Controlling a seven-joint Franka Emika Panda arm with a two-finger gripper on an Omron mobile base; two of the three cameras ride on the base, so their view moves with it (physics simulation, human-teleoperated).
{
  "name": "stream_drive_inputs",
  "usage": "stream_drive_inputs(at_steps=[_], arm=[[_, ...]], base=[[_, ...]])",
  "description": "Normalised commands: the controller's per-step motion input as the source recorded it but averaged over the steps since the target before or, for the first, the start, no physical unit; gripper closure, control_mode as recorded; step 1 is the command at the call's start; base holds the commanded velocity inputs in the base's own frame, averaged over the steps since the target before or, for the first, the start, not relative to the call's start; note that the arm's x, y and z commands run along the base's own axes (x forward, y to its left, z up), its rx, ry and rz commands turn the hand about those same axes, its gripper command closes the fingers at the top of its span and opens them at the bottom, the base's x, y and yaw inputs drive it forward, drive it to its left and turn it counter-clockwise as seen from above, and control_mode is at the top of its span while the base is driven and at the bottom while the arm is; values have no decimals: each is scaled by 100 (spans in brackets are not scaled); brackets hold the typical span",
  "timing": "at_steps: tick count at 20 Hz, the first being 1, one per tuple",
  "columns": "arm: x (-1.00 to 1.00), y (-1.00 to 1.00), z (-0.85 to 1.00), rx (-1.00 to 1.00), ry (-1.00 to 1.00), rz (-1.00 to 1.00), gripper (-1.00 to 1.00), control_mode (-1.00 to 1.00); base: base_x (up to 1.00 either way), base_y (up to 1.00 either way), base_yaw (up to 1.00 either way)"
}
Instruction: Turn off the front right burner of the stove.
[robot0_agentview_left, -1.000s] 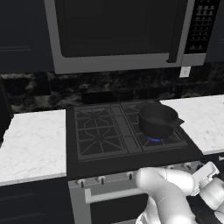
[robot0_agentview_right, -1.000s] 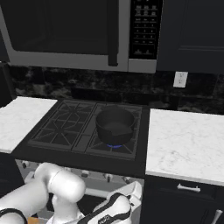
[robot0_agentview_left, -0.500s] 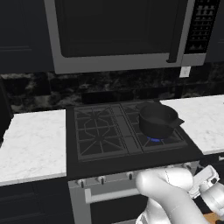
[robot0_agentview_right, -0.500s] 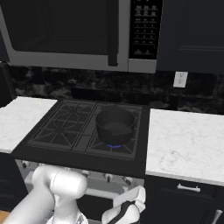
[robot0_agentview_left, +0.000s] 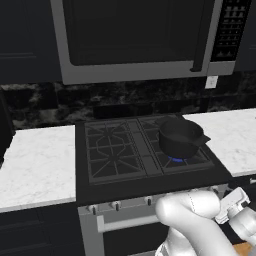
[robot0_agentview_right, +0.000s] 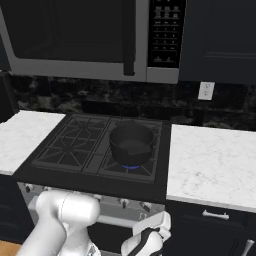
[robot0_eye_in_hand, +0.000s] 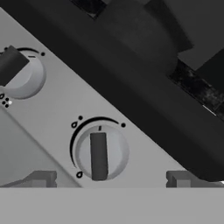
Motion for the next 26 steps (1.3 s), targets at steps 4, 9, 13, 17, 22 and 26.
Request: stream_drive_inputs(at_steps=[4,9,13,17,22,26], arm=[[27,0,0,0,0,-1,-100,-100],[11,29,0,-3,-1,-1,-100,-100],[0,26,10,-3,-2,0,-100,-100],[1,7,4,0,0,0,-100,-100],[20,0,0,0,0,0,-100,-100],[27,-2,0,0,0,0,-100,-100]], base=[[0,0,0],[0,0,0],[0,0,0],[0,0,0],[0,0,0],[0,0,0]])
